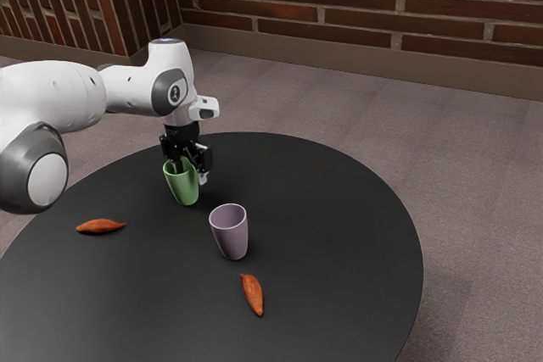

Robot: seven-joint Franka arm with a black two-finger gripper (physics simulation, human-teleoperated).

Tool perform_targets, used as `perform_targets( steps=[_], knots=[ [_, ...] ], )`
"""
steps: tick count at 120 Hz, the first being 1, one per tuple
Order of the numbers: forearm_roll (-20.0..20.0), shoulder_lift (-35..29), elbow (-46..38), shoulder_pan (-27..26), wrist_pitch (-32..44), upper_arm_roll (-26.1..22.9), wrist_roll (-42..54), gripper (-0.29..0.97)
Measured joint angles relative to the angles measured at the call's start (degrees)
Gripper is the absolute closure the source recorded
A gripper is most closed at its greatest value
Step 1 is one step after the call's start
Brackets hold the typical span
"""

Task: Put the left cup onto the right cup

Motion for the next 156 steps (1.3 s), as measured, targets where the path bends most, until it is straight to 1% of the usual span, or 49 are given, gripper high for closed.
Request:
perform_targets(
  steps=[33,46,60,79,103,124,156],
  knots=[
    [0.2,0.1,0.5,0.0,-0.2,0.0,0.7,0.53],
    [0.2,0.1,0.5,0.0,-0.2,0.0,0.9,0.63],
    [0.3,0.1,0.5,0.0,-0.3,0.1,1.0,0.70],
    [0.3,0.0,0.5,0.0,-0.2,0.2,1.1,0.75],
    [0.6,-1.3,0.4,-0.5,-0.2,0.2,1.0,0.78],
    [0.8,-5.4,-1.5,-2.3,-0.5,0.3,1.0,0.78],
    [1.1,-15.4,-10.5,-8.8,-0.9,1.0,0.7,0.79]
  ],
)
